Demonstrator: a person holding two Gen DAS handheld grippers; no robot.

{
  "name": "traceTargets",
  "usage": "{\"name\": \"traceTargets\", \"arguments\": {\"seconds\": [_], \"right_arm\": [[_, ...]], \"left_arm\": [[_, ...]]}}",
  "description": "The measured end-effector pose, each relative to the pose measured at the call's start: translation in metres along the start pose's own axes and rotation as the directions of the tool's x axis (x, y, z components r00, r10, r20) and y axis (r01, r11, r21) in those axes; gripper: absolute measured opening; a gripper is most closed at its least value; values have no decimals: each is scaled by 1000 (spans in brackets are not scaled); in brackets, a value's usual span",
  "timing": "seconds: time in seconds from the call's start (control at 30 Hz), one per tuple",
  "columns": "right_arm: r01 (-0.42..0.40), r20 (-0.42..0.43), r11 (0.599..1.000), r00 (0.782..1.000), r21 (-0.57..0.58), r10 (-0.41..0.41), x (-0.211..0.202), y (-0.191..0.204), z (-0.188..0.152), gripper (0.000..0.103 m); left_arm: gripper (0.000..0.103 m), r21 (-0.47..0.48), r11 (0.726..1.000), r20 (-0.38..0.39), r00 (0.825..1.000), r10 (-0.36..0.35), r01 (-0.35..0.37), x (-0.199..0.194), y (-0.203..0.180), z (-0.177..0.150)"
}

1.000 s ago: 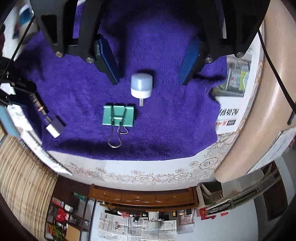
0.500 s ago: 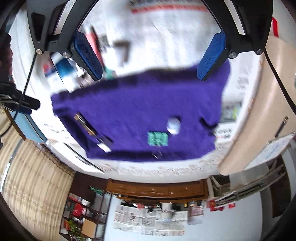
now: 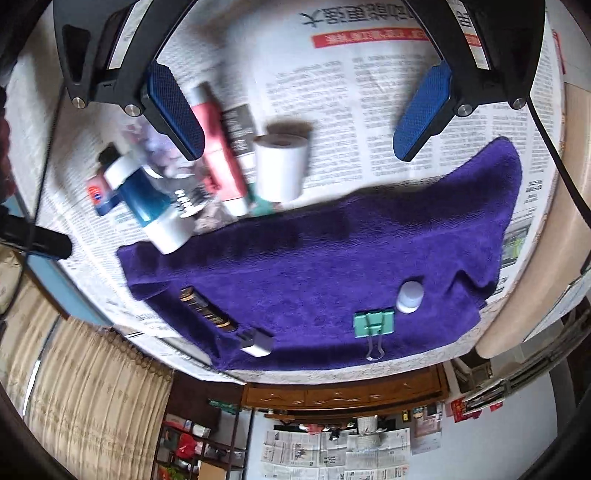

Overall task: Organize rigid objects
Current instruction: 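Grasp the white tape roll with the left tool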

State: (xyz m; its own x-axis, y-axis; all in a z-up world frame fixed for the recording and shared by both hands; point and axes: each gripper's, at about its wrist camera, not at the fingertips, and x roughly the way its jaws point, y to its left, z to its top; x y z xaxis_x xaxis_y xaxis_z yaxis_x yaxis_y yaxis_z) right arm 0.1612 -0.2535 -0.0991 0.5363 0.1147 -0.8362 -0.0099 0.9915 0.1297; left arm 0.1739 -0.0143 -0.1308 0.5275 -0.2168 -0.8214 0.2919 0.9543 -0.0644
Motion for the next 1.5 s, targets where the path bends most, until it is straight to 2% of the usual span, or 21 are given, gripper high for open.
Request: {"name": "traceTargets", "arguments": {"seconds": [0.2, 0.27, 0.37, 0.4, 0.43, 0.6, 0.73, 0.87, 0.93, 1.0, 1.07, 1.33, 1.5], "right_arm": [[11, 2, 1000, 1000, -14, -11, 1, -4, -3, 103], [22, -6, 1000, 1000, -9, -22, 3, -9, -5, 103], [22, -8, 1000, 1000, 0, -22, 2, -15, -7, 103], [25, -7, 1000, 1000, 1, -25, 1, -17, -7, 103], [28, -5, 1000, 1000, 4, -28, 0, -19, -7, 103], [20, 2, 1000, 1000, 12, -20, -3, -22, -7, 103], [16, -10, 1000, 1000, 3, -16, 0, -20, -8, 103], [14, -22, 1000, 1000, -12, -14, 3, -16, -10, 103], [11, -24, 1000, 1000, -16, -12, 4, -15, -10, 103], [11, -29, 1000, 1000, -19, -11, 5, -14, -10, 103], [11, -31, 1000, 999, -23, -12, 5, -13, -11, 103], [5, -45, 999, 999, -33, -6, 5, -13, -12, 102], [-6, -59, 995, 998, -104, 0, 6, -5, -20, 100]], "left_arm": [[99, 28, 1000, 4, 1000, -11, 11, 7, 3, 1], [94, 43, 999, 15, 1000, -19, 19, 7, 2, 2], [83, 54, 998, 20, 999, -42, 41, 7, 4, 3], [68, 58, 998, 12, 999, -30, 29, 8, 6, 2], [62, 70, 997, 0, 1000, -17, 17, 10, 6, 1], [62, 99, 995, 14, 999, -35, 34, 10, 5, 1], [62, 164, 986, 35, 998, -42, 36, 13, -7, 2], [55, 153, 987, 31, 997, -65, 59, 14, -5, 7], [45, 160, 986, 29, 998, -55, 49, 13, -4, 6], [40, 157, 986, 22, 998, -52, 48, 11, -3, 6], [28, 153, 987, 20, 999, -49, 46, 11, -2, 6], [28, 121, 992, 22, 999, -36, 33, 6, 0, 4], [28, 98, 994, 6, 999, -43, 43, 4, 3, 2]]}}
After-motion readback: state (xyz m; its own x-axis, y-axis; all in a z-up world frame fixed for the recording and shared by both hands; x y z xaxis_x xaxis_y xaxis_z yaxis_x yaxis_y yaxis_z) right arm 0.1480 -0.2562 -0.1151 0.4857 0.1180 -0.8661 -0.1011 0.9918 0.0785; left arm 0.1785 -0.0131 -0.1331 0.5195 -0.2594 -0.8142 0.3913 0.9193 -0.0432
